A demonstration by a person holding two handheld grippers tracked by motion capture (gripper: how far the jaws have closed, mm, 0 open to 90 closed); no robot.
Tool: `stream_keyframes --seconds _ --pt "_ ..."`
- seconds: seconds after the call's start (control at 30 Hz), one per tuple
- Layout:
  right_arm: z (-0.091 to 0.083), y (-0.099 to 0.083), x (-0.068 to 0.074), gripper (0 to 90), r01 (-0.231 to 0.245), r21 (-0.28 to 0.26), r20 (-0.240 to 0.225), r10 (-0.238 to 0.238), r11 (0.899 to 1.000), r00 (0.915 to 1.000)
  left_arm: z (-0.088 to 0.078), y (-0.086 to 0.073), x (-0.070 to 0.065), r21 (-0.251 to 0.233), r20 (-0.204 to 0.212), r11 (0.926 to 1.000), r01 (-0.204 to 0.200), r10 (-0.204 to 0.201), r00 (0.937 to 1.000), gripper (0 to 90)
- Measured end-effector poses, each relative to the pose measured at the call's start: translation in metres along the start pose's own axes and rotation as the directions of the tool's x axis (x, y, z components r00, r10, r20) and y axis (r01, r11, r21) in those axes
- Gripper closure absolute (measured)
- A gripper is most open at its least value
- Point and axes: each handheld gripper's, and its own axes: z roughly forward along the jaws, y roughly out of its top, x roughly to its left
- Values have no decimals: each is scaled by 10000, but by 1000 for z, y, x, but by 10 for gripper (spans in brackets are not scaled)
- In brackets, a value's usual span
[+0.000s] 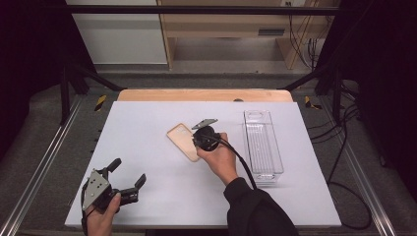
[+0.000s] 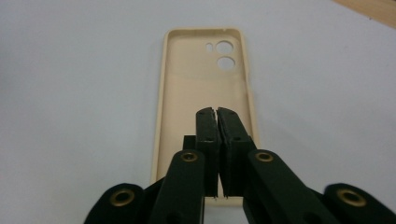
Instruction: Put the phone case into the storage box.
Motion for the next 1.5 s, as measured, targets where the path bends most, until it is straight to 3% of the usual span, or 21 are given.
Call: stream_keyframes --seconds 0.3,0.7,0.87,1.2,1.5 --pt "11 -7 4 900 -175 1074 -148 192 9941 9997 0 0 1 -24 30 10000 60 -60 10000 9" --pt "23 -14 18 900 19 1836 -606 94 9830 9981 0 -1 0 88 28 10000 9 -9 10000 9" --pt "22 -14 22 900 223 1940 -721 -84 9807 9974 0 -1 0 97 14 10000 6 -6 10000 9" --pt "26 -19 15 900 -77 2004 -711 224 9797 9972 0 -1 1 138 32 9999 -42 41 10000 9" --pt "23 -21 17 900 73 2164 -736 89 9763 9972 1 -1 1 131 52 9999 -39 39 10000 9"
